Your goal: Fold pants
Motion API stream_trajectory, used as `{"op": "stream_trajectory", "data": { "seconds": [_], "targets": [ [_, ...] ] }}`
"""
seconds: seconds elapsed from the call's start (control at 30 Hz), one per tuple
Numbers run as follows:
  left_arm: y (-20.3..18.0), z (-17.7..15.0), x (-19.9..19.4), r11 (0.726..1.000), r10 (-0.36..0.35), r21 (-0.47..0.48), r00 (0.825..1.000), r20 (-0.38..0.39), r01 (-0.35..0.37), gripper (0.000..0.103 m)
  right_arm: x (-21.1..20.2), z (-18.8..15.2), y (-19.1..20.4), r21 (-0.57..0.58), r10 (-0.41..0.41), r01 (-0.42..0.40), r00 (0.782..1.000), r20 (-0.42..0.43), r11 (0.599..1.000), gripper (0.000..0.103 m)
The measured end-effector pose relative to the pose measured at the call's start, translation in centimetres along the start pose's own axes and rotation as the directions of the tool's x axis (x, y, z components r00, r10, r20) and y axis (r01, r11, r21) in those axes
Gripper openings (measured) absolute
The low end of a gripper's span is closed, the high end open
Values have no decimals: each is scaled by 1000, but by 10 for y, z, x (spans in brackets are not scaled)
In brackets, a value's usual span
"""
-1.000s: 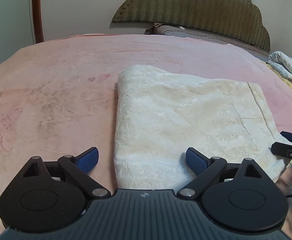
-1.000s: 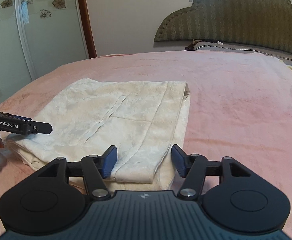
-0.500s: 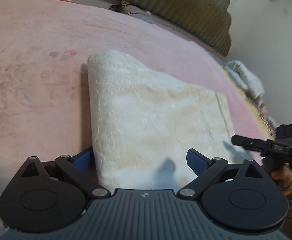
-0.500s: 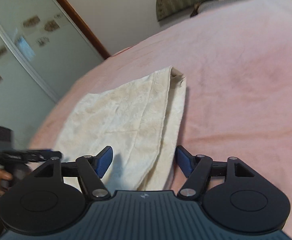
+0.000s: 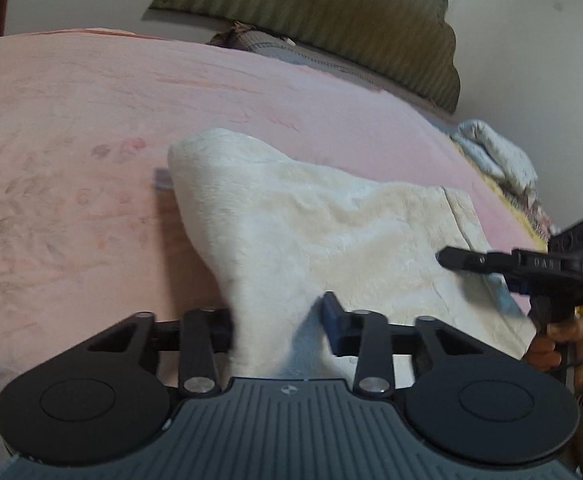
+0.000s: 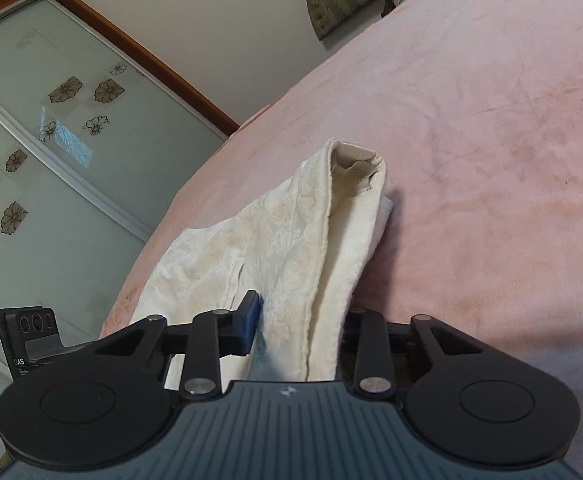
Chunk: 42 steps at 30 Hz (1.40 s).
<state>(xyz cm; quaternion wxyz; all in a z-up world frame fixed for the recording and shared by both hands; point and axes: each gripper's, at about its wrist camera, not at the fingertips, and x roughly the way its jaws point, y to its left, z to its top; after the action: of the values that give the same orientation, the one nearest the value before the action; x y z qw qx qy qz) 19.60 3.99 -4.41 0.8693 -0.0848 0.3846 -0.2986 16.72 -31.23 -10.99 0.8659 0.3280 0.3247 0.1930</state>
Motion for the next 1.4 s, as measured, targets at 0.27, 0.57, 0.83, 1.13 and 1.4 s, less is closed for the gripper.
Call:
{"op": "stream_trajectory", "data": {
  "seconds": [0.27, 0.57, 0.83, 1.13, 1.4],
  "targets": [
    [-10, 8, -40, 998, 24, 62, 989, 148, -34, 14, -17, 7, 49, -103, 56, -47, 995, 80, 994, 22],
    [15, 52, -55, 980, 160, 81, 957, 241, -184, 14, 34, 38, 89, -154, 128, -113, 987, 93, 982, 22],
    [50, 41, -18, 960, 260, 62, 953, 155, -272, 43, 97, 36, 74, -126, -107, 108, 994, 18, 986, 36],
    [36, 37, -70, 910, 378, 47, 870, 316, -412, 64, 40, 17, 86, -212, -273, 307, 946, 173, 928, 65],
    [0, 23, -20, 951, 232, 187, 969, 91, -245, 84, 62, -7, 151, -521, -193, 211, 977, 90, 827, 63]
  ]
}}
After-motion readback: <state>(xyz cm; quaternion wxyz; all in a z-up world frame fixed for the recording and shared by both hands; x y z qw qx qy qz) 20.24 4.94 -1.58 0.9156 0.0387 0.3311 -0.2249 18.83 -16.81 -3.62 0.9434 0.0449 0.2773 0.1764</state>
